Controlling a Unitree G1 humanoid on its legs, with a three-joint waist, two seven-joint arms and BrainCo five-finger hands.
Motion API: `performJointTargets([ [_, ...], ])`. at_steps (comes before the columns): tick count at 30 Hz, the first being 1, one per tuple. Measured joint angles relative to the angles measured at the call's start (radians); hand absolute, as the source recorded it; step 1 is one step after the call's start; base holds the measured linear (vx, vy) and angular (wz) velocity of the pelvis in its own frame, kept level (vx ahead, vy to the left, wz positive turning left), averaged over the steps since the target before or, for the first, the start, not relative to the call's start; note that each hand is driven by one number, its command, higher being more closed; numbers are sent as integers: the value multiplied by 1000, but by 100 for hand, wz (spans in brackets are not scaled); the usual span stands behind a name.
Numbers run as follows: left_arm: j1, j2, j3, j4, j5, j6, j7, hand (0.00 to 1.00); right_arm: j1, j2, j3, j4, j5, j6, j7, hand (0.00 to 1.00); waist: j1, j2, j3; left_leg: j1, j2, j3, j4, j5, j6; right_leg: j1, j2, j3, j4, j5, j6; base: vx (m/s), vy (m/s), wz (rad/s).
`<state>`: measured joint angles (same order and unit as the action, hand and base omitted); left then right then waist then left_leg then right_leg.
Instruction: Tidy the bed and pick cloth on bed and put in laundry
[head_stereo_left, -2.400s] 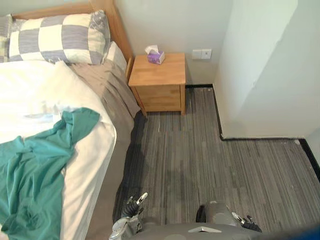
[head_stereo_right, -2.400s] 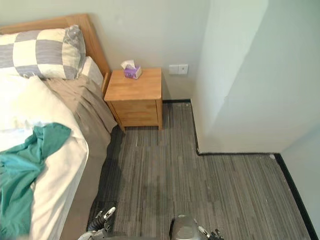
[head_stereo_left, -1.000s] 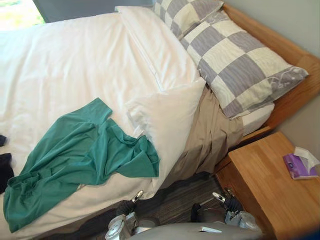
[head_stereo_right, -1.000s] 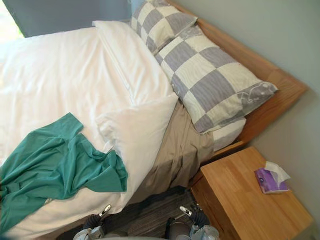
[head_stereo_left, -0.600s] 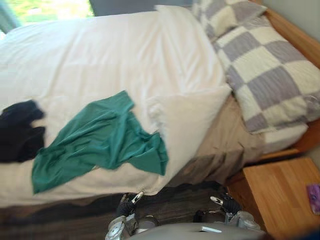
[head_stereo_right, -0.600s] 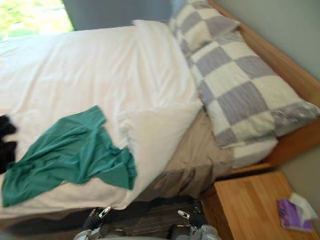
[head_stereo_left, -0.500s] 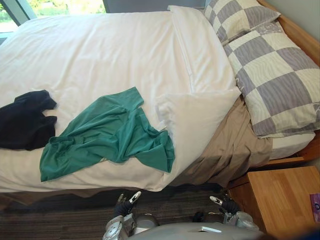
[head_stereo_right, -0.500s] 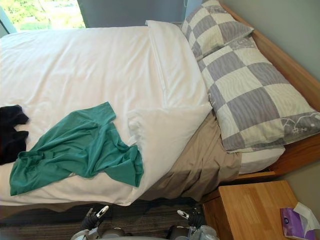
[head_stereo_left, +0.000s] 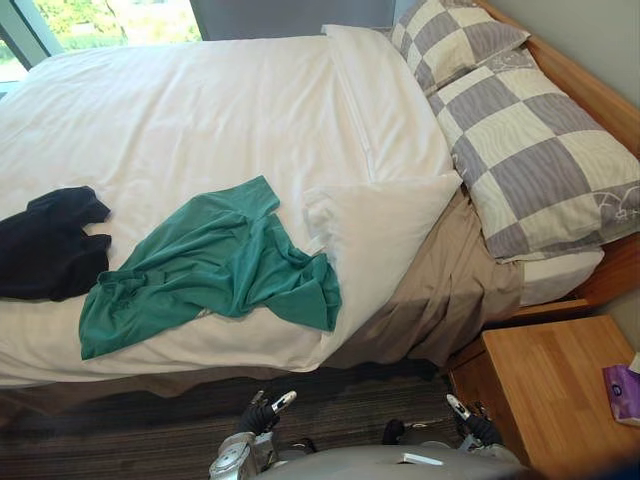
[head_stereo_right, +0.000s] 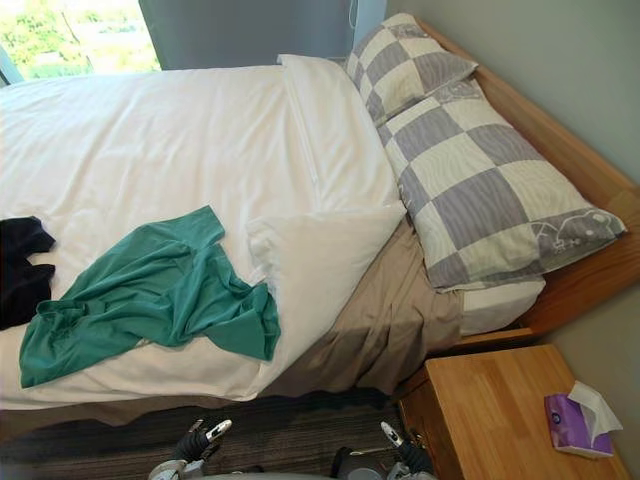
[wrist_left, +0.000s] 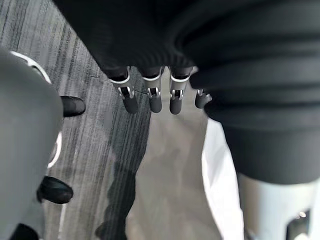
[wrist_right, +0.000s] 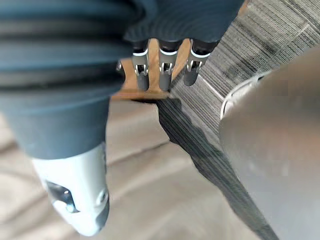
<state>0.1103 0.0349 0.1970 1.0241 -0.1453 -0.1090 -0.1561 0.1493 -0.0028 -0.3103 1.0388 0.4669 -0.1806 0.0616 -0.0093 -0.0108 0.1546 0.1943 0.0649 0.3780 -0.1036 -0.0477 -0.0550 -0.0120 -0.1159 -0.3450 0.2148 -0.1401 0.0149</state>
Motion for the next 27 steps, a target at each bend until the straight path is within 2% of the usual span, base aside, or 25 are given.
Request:
performJointTargets([
  [5, -11, 15, 1, 4, -25, 17, 10, 0, 30, 0, -46, 5, 69, 1, -51, 0, 2, 0, 0, 15, 6, 21, -1, -4, -5, 2, 12, 27, 4, 5, -8, 15, -12, -12],
  [8, -7, 32, 12, 28, -72, 31, 9, 0, 52, -5, -131, 2, 105, 1, -80, 0, -3, 0, -2, 41, 16, 24, -1, -9, -12, 26, 32, 70, 2, 6, -10, 67, -12, -7],
  [11, 2, 38, 64, 29, -75, 37, 2, 0, 59, -32, -230, -11, 151, -9, -115, 0, 1, -15, -6, 44, 27, 25, -1, -12, -18, 45, 52, 117, -22, 7, -10, 61, -8, 8],
  [13, 27, 52, 100, 28, -72, 36, -1, 0, 64, -79, -313, -97, 167, -22, -117, 0, 0, -24, -16, 51, 30, 27, -1, -15, -21, 58, 59, 124, -38, 10, -12, 22, -17, -6],
  [16, 63, 85, 118, 18, -70, 35, -34, 0, 57, -153, -376, -226, 124, -61, -116, 0, -1, -31, -26, 50, 30, 26, -1, -17, -21, 58, 62, 133, -45, 10, -13, 14, -4, -5],
  [18, 95, 120, 119, 17, -70, 35, -62, 0, 48, -263, -396, -352, 66, -71, -113, 0, -3, -35, -34, 46, 28, 23, -1, -23, -23, 57, 62, 135, -53, 10, -13, 0, 0, 0],
  [19, 104, 126, 118, 17, -70, 35, -70, 0, 43, -290, -398, -380, 53, -72, -110, 0, -4, -36, -38, 44, 28, 21, -1, -23, -22, 57, 63, 135, -57, 10, -12, 13, -6, 4],
  [21, 128, 140, 118, 15, -71, 36, -86, 0, 8, -378, -401, -486, 35, -72, -88, 0, -6, -38, -43, 34, 26, 15, -1, -23, -21, 51, 63, 134, -61, 10, -12, 16, -8, 6],
  [24, 151, 140, 97, 15, -71, 37, -89, 0, -81, -444, -381, -575, -10, -62, -63, 0, -14, -35, -43, 29, 24, 8, -1, -17, -12, 49, 61, 132, -63, 10, -13, 22, -7, 6],
  [26, 154, 140, 70, 15, -70, 37, -95, 0, -126, -464, -350, -620, -45, -40, -57, 0, -16, -31, -43, 26, 21, 2, 0, -16, -12, 49, 60, 131, -63, 10, -13, 21, 2, 7],
  [27, 154, 139, 48, 15, -70, 37, -100, 0, -168, -487, -297, -649, -82, -12, -43, 0, -18, -28, -44, 25, 20, -3, 0, -16, -11, 49, 58, 131, -63, 10, -13, 20, 6, 8],
])
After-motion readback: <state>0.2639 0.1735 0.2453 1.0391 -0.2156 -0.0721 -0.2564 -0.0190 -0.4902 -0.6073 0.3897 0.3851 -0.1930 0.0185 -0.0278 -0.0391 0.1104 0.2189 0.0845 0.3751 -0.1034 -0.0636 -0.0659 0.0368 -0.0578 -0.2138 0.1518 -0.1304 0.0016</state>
